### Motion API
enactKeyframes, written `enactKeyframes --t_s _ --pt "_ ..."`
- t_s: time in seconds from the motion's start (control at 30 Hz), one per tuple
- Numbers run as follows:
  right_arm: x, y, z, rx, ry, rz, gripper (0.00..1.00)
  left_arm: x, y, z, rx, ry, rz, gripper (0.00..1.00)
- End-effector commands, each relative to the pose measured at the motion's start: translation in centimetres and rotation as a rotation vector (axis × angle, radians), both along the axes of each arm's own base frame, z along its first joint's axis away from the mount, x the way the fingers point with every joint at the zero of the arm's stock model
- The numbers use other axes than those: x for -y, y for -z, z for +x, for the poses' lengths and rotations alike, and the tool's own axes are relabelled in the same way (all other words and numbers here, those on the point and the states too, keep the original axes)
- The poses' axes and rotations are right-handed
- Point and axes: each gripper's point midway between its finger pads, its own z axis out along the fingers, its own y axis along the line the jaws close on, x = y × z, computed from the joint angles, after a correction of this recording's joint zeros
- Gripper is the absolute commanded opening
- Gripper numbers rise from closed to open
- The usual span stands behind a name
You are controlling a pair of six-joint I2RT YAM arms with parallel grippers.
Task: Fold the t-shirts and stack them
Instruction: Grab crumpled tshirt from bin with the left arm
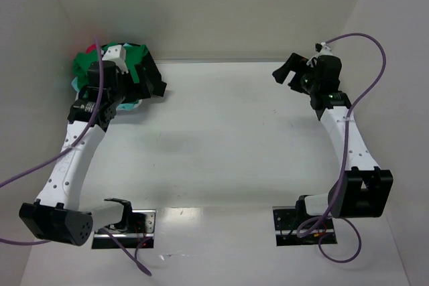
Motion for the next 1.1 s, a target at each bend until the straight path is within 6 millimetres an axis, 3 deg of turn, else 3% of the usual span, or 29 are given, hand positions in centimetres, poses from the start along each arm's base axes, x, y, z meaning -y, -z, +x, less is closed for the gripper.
enactKeyframes --t_s 0.0,0.17,0.23,0.3,0.33,0.37,0.47,0.53,0.57,0.63,0.67,0.7,0.73,0.77,0.9,0.97,1.07 --pt "-0.6 -3.0 0.7 0.078 -0.03 -0.005 1.0 -0.4 -1.7 1.3 0.062 -0.003 0.018 1.0" --pt "-1.6 -0.8 1.8 0.032 -0.076 0.01 1.0 -1.9 -1.5 3.7 0.049 -0.071 0.07 1.0" --pt "-1.8 0.0 2.1 0.017 -0.08 -0.003 1.0 -2.9 -2.4 5.1 0.067 -0.125 0.079 1.0" --pt "-2.3 0.1 2.3 0.013 -0.089 -0.003 1.0 -5.5 -1.4 7.3 0.028 -0.219 0.091 1.0" --pt "-2.3 -0.1 2.5 0.024 -0.089 -0.003 1.0 -6.4 -2.7 8.2 0.048 -0.245 0.093 1.0" --pt "-2.3 0.3 2.5 0.021 -0.089 -0.003 1.0 -7.7 -1.3 9.7 0.013 -0.283 0.094 1.0" --pt "-2.9 0.7 2.3 0.016 -0.106 0.01 1.0 -10.0 -0.2 12.2 -0.01 -0.347 0.112 1.0" --pt "-3.1 1.8 2.6 -0.01 -0.119 0.015 1.0 -11.8 0.6 13.1 -0.015 -0.42 0.082 1.0" --pt "-3.1 1.2 2.7 0.002 -0.119 0.015 1.0 -12.3 1.7 13.9 -0.025 -0.439 0.067 1.0" --pt "-3.9 1.2 2.6 0.002 -0.132 0.012 1.0 -13.9 2.1 14.9 -0.001 -0.505 0.048 1.0" --pt "-3.9 1.7 2.5 -0.009 -0.132 0.012 1.0 -15.0 3.9 15.2 -0.03 -0.542 0.054 1.0" --pt "-3.9 1.5 2.6 0.0 -0.132 0.012 1.0 -15.3 4.8 15.4 -0.047 -0.563 0.057 1.0" --pt "-3.9 1.5 2.6 0.0 -0.132 0.012 1.0 -16.9 5.3 15.5 -0.051 -0.611 0.041 1.0" --pt "-3.8 2.1 2.5 -0.008 -0.127 0.001 1.0 -17.4 6.7 15.7 -0.081 -0.62 0.045 1.0" --pt "-3.4 2.2 2.1 -0.005 -0.113 -0.015 1.0 -18.4 9.3 16.4 -0.114 -0.641 0.025 1.0" --pt "-3.4 1.8 2.0 0.004 -0.113 -0.015 1.0 -18.6 9.5 16.8 -0.103 -0.649 0.028 1.0" --pt "-3.4 1.9 1.7 0.002 -0.113 -0.015 1.0 -19.3 10.8 16.8 -0.121 -0.667 0.036 0.88"
